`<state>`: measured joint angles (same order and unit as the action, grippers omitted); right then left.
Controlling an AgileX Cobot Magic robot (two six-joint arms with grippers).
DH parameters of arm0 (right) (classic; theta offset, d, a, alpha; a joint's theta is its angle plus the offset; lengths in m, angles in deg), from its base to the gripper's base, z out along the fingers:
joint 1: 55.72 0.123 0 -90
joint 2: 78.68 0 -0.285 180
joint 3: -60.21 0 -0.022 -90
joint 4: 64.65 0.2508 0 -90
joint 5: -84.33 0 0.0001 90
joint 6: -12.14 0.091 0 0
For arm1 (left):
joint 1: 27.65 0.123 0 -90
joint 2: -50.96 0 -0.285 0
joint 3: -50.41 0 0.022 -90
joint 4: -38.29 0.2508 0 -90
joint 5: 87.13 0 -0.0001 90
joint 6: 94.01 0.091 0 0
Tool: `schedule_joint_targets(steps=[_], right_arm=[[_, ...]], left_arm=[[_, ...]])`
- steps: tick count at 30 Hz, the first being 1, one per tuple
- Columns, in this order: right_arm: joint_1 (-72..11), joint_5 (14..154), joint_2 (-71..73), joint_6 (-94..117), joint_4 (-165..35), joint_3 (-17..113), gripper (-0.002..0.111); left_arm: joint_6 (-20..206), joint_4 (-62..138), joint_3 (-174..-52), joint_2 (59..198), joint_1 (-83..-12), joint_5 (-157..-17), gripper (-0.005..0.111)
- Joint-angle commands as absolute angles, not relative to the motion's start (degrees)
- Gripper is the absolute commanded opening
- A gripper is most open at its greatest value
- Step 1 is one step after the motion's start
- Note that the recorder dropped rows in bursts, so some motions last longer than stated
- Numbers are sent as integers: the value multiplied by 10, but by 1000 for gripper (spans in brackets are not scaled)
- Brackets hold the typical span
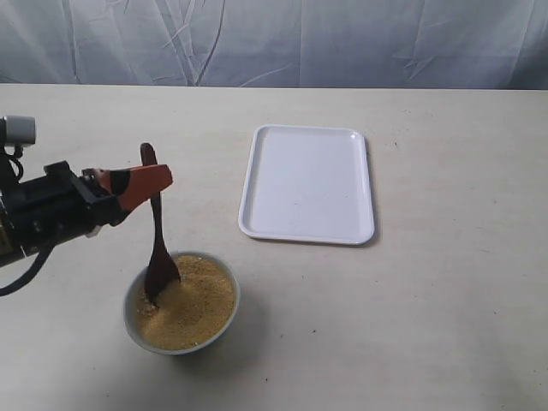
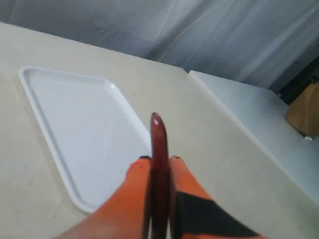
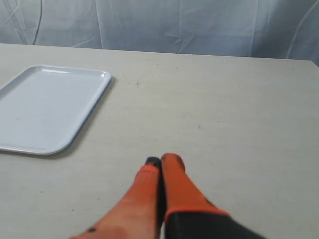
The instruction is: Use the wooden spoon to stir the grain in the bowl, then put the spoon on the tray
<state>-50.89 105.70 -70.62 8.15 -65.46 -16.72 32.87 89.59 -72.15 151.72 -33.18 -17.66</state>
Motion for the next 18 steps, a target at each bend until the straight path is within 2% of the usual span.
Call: schedule_joint_targets(steps=[1, 18], right_arm=[[-513, 1050, -709, 81, -654, -170, 0], [-513, 1050, -709, 81, -654, -170, 0]], left_arm=[[322, 898, -725, 1501, -335, -172, 0], [362, 903, -725, 1619, -335, -172, 0]])
